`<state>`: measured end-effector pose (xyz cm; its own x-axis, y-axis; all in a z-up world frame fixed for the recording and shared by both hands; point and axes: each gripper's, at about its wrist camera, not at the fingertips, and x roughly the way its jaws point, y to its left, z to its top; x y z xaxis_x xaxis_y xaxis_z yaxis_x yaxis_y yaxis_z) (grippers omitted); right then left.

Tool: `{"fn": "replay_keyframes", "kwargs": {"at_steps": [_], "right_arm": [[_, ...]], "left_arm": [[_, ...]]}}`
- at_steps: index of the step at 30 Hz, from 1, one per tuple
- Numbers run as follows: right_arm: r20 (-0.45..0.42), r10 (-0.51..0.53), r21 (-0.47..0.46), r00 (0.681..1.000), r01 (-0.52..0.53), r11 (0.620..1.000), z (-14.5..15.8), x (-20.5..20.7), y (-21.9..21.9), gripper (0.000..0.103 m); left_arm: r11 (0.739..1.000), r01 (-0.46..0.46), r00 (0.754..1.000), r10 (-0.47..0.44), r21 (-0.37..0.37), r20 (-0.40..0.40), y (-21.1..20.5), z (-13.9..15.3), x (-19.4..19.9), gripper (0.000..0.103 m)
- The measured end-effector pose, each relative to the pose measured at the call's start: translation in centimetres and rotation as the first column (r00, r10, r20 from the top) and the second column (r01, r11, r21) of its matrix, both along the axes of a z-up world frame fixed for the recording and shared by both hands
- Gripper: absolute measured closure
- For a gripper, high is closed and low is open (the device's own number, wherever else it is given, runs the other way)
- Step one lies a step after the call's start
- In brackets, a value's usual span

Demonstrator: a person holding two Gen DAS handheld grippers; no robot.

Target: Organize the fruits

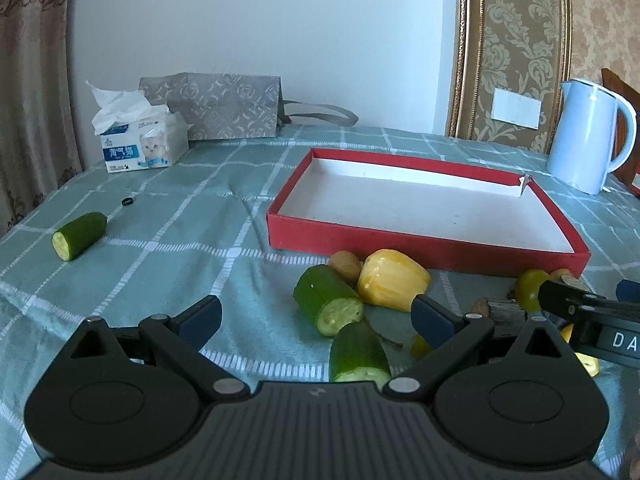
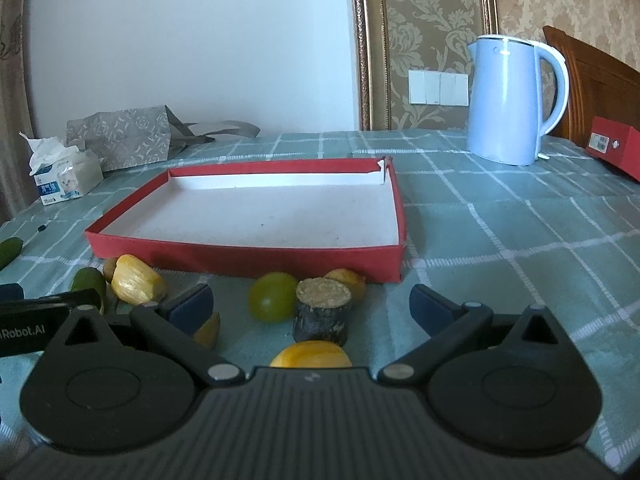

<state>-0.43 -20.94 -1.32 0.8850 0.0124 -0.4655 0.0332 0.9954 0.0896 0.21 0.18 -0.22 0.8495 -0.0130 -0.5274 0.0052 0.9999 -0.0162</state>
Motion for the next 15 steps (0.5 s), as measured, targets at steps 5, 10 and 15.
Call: {"fn": "replay_keyframes", "kwargs": {"at_steps": [5, 10, 15], "right_arm": [[-0.002, 0.001, 0.003, 1.000, -0.001, 1.000, -0.05, -0.06, 0.00, 0.000], [-0.002, 0.003, 0.006, 1.000, -0.003, 1.000, -0.04, -0.10, -0.06, 0.000], [-0.007, 0.002, 0.014, 1.000, -0.002, 1.000, -0.06, 0.07, -0.11, 0.000]], "left_arm": [[1.000, 0.018, 1.000, -0.018, 0.005, -0.002, -0.15, -0.06, -0.20, 0.001], [1.000, 0.020, 1.000, -0.020, -0.009, -0.001, 0.23, -0.16, -0.31, 0.001], [1.000, 0.020, 0.999, -0.020, 0.018, 0.031, 0.56, -0.15, -0.95, 0.001]]}}
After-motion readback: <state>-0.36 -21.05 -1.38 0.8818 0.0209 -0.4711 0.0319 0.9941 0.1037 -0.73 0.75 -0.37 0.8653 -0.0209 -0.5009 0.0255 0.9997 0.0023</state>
